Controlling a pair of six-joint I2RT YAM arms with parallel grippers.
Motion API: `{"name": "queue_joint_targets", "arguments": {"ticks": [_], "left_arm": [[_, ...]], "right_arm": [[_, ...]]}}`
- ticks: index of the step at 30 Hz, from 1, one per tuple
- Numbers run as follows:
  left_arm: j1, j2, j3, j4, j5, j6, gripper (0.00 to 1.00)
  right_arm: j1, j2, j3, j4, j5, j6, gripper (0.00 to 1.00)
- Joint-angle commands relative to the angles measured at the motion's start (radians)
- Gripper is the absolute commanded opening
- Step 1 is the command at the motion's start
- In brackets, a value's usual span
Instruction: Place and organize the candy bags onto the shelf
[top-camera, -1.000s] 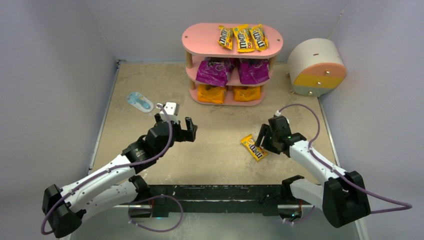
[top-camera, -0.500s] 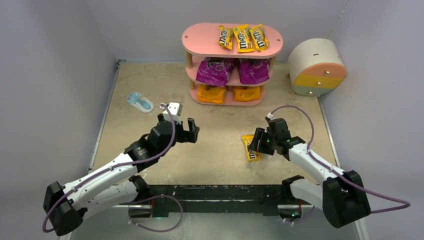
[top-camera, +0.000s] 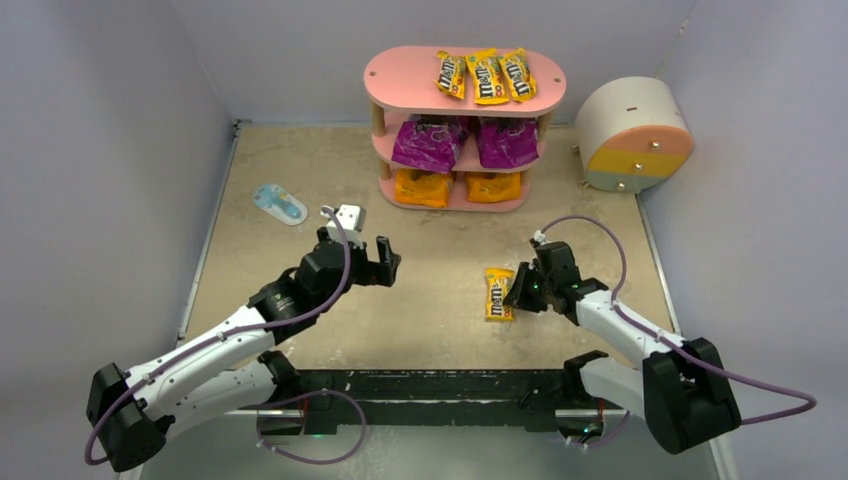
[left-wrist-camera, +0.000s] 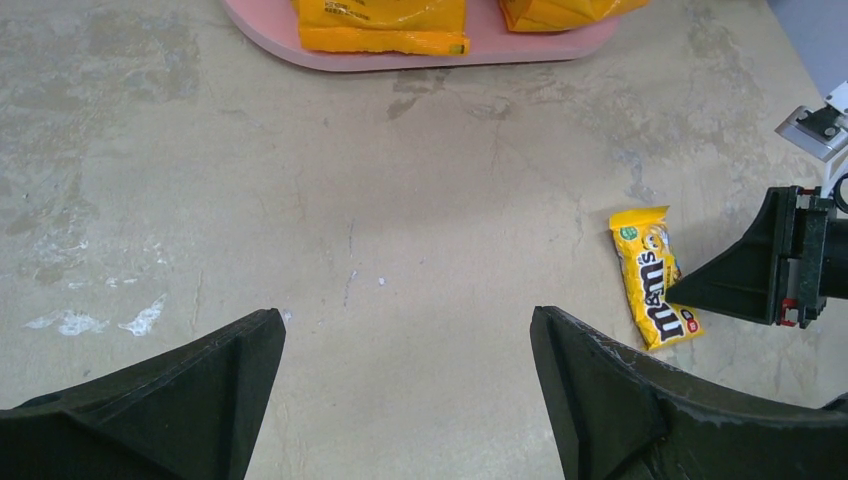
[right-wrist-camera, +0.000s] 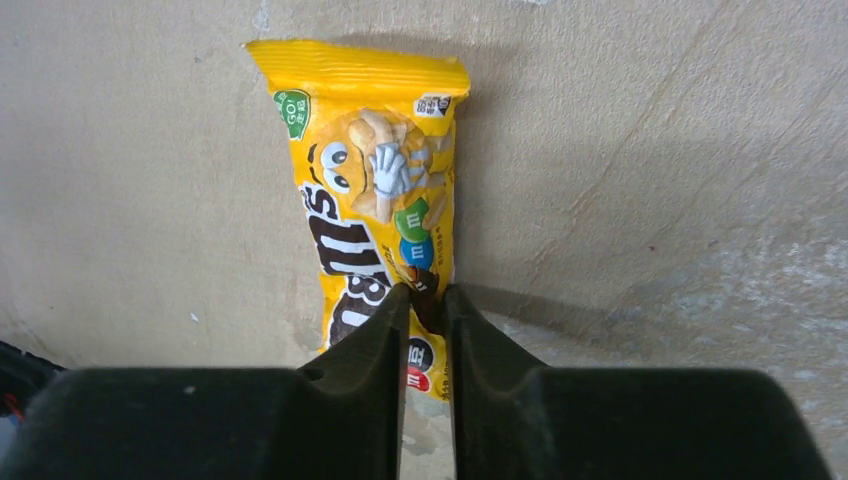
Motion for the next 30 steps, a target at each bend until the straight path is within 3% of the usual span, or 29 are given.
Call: {"name": "queue_joint_targets", "arguments": {"ticks": [1,3,10,18,24,30], "left_arm": [[0.001,-0.006,0.033,0.031,0.036,-0.024,1.0],[0.002,-0.005,0.026,0.041,0.061,-0.03,1.0],[0.001,0.04,-0.018,0.16,0.222,-0.093,1.0],[0.0,0.218,-0.04,0.559,0.541,-0.218,0.97],[-0.003,0.359,0.009,0.715,0.653,-0.28,0.84],[-0.004,0.406,0.025,0.765,0.664,-0.301,0.58]], "right_arm": [[-0.002,0.006,-0.015,0.055,-0.011,-0.006,0.11],[-0.002,-0.004,-0.015,0.073,-0.035,-0.006,0.0],[0.001,-0.136,0.01,0.156,-0.155,0.049,0.0],[0.073,-0.259,0.081,0.343,-0.21,0.206,0.0],[0.104,-0.273,0.117,0.449,-0.228,0.253,0.0],[0.114,-0.266,0.138,0.476,-0.25,0.262,0.0]]}}
